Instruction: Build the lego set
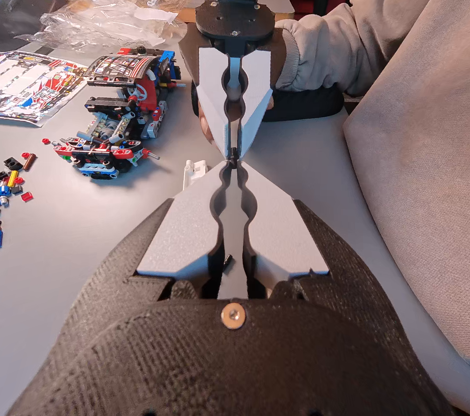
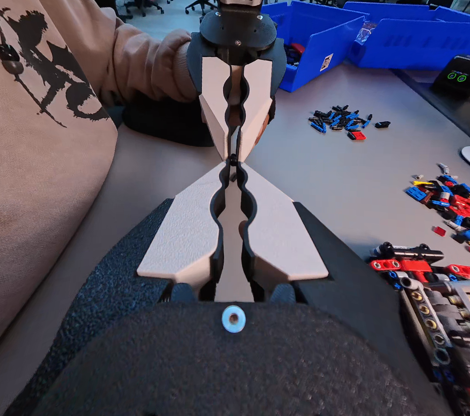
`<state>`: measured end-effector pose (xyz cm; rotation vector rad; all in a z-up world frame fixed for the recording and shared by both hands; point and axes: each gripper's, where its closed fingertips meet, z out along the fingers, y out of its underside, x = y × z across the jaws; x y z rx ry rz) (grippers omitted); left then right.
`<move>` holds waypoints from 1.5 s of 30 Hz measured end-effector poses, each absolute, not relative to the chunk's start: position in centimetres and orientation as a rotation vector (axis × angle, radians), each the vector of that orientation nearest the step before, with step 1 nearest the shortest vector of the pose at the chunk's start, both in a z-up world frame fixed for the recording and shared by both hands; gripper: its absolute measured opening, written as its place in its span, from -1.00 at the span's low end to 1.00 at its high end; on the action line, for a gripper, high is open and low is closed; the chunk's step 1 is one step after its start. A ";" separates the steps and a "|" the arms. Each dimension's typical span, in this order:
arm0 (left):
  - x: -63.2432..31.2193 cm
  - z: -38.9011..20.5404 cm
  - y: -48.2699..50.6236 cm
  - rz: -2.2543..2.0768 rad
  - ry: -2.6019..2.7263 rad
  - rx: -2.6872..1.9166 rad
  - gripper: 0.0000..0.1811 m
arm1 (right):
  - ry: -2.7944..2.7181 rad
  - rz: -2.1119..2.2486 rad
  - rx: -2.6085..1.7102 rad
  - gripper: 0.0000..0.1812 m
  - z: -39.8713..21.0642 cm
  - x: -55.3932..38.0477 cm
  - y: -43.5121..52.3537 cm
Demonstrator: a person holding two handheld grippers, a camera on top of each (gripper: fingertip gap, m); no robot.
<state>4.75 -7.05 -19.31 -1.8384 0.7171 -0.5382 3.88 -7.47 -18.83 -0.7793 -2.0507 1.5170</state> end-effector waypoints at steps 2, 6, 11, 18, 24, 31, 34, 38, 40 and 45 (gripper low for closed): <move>4.8 -19.4 -7.1 -0.542 0.720 -1.842 -0.98 | -2.047 1.514 -0.774 -0.97 -18.9 3.9 -7.6; 4.8 -19.7 -7.2 -0.540 0.731 -1.855 -0.98 | -2.054 1.518 -0.771 -0.94 -19.1 4.0 -7.8; 4.9 -20.0 -7.3 -0.536 0.745 -1.867 -0.98 | -2.065 1.517 -0.773 -0.97 -19.2 4.0 -7.9; 3.9 -19.6 -6.3 -0.464 0.654 -1.852 -0.87 | -2.060 1.482 -0.795 -0.97 -18.7 3.8 -7.0; 0.6 -24.3 -5.1 -0.350 0.621 -2.128 -0.53 | -2.172 1.112 -0.923 -0.97 -19.4 3.6 0.4; 0.6 -26.6 -4.6 -0.384 0.680 -2.267 -0.63 | -2.556 0.879 -0.946 -0.97 -23.3 3.4 0.3; 0.7 -27.0 -4.7 -0.301 0.728 -2.260 -0.73 | -2.666 0.844 -0.971 -0.97 -24.4 3.5 0.1; 0.8 -27.0 -4.9 -0.270 0.748 -2.242 -0.74 | -2.773 0.791 -0.990 -0.97 -25.2 3.6 -0.1; 0.8 -27.0 -4.9 -0.250 0.759 -2.234 -0.74 | -2.807 0.750 -0.986 -0.97 -25.5 3.6 0.0; 0.9 -27.0 -5.0 -0.226 0.771 -2.219 -0.74 | -2.902 0.622 -0.971 -0.97 -25.7 3.7 -0.1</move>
